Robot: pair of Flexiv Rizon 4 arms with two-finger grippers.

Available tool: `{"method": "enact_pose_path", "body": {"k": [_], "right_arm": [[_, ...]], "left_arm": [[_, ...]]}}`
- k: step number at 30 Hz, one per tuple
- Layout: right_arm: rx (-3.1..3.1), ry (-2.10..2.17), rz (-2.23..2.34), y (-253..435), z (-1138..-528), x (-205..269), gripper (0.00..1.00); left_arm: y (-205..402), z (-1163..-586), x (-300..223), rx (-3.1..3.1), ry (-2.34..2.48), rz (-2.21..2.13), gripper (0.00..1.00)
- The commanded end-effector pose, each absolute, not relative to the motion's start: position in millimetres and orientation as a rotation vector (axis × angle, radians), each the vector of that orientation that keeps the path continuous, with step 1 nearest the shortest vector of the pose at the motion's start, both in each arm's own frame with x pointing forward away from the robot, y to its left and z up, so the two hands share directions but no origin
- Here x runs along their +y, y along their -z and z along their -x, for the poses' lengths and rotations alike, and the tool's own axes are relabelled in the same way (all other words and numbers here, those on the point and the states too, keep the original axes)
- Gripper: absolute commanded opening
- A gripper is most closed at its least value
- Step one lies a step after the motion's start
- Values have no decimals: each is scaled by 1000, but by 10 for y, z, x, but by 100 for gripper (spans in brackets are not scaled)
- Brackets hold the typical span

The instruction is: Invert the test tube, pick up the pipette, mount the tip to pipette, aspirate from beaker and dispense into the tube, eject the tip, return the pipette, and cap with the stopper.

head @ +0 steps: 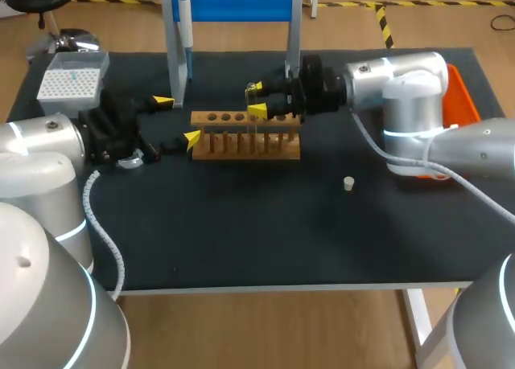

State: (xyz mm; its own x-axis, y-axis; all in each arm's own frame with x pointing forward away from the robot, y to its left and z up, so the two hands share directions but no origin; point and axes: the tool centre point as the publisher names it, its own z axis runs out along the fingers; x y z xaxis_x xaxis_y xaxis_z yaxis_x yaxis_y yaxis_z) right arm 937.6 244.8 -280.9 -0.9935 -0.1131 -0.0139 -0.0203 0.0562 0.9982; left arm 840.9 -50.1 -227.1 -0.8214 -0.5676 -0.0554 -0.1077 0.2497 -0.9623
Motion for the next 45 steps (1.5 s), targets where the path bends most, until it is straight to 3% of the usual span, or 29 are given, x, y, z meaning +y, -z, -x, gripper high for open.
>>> {"method": "enact_pose_path", "body": {"k": [1,32,34,36,37,45], "right_arm": [[-2242,2110,-133,2804,-9359,2455,48],[-2224,2136,-94,2843,-9400,2507,37],[-2221,2141,-90,2840,-9408,2502,30],[-2219,2143,-88,2838,-9412,2501,4],[-2217,2145,-87,2837,-9415,2500,0],[-2212,2156,-87,2776,-9428,2481,0]], "left_arm": [[2277,-8401,-508,2132,1594,619,100],[2277,-8401,-508,2132,1594,619,100],[2277,-8401,-508,2132,1594,619,100],[2277,-8401,-508,2132,1594,619,100],[2277,-8401,-508,2132,1594,619,100],[2277,-8401,-508,2132,1594,619,100]]}}
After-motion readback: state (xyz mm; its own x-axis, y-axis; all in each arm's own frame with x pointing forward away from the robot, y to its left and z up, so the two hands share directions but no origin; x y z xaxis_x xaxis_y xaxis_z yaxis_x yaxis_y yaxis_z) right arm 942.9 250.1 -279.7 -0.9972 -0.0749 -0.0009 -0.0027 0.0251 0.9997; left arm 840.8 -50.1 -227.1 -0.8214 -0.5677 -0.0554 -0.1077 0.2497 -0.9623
